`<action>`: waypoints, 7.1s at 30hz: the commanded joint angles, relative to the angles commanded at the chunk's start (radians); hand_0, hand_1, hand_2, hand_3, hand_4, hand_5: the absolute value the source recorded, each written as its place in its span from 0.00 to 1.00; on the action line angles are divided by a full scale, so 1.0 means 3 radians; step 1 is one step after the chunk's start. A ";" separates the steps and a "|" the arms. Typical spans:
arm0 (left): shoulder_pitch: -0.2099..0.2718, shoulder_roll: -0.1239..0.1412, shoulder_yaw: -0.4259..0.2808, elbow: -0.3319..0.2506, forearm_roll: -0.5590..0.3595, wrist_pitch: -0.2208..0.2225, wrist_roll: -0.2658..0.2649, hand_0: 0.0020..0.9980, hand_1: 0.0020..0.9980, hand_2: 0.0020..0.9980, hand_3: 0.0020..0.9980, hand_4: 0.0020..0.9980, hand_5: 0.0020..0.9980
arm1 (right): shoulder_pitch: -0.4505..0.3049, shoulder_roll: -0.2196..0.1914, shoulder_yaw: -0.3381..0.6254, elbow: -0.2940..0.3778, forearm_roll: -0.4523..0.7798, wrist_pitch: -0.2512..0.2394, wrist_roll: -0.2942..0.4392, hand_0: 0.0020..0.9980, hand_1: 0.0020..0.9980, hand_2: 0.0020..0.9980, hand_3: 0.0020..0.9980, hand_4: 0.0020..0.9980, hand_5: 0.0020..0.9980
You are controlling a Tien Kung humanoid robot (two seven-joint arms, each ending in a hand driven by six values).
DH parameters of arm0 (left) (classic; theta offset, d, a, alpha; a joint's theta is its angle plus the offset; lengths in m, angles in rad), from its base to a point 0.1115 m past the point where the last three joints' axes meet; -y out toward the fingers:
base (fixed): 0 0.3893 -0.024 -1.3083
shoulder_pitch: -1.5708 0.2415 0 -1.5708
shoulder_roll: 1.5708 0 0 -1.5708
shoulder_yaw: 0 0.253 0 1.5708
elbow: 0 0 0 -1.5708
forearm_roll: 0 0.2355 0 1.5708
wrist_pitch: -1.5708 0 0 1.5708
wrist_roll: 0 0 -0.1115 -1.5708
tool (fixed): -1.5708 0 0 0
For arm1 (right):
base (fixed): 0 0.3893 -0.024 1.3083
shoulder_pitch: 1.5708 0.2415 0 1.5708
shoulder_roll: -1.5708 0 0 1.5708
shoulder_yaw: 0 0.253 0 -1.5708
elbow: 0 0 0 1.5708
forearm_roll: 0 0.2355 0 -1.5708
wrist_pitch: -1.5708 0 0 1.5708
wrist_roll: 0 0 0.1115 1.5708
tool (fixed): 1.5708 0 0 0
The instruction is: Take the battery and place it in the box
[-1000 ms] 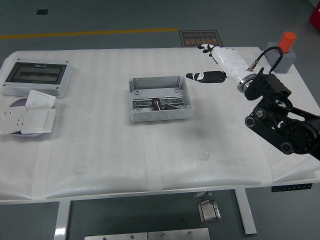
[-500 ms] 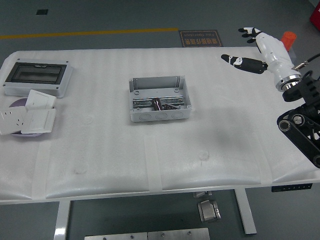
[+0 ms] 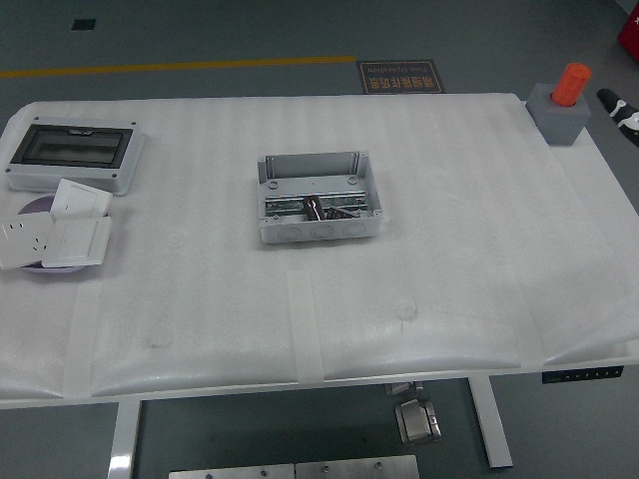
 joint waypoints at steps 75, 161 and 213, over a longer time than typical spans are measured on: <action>0.1052 -0.0306 -0.0087 0.0085 -0.1273 0.0229 0.0047 0.59 0.62 0.57 0.70 0.65 0.25 | 0.1941 -0.0143 -0.0964 -0.1046 0.0198 0.0216 0.0031 0.72 0.67 0.73 0.79 0.92 0.66; 0.1149 -0.0470 -0.0036 0.0070 -0.1309 0.0228 0.0063 0.60 0.62 0.57 0.70 0.65 0.24 | 0.1877 0.0080 -0.1254 -0.1034 0.1656 0.0218 0.0379 0.71 0.67 0.74 0.79 0.91 0.65; 0.1110 -0.0441 -0.0084 0.0076 -0.1170 0.0231 0.0063 0.59 0.62 0.56 0.69 0.65 0.24 | 0.1557 -0.0024 -0.0857 -0.0913 0.1605 0.0176 0.0356 0.71 0.67 0.74 0.79 0.90 0.64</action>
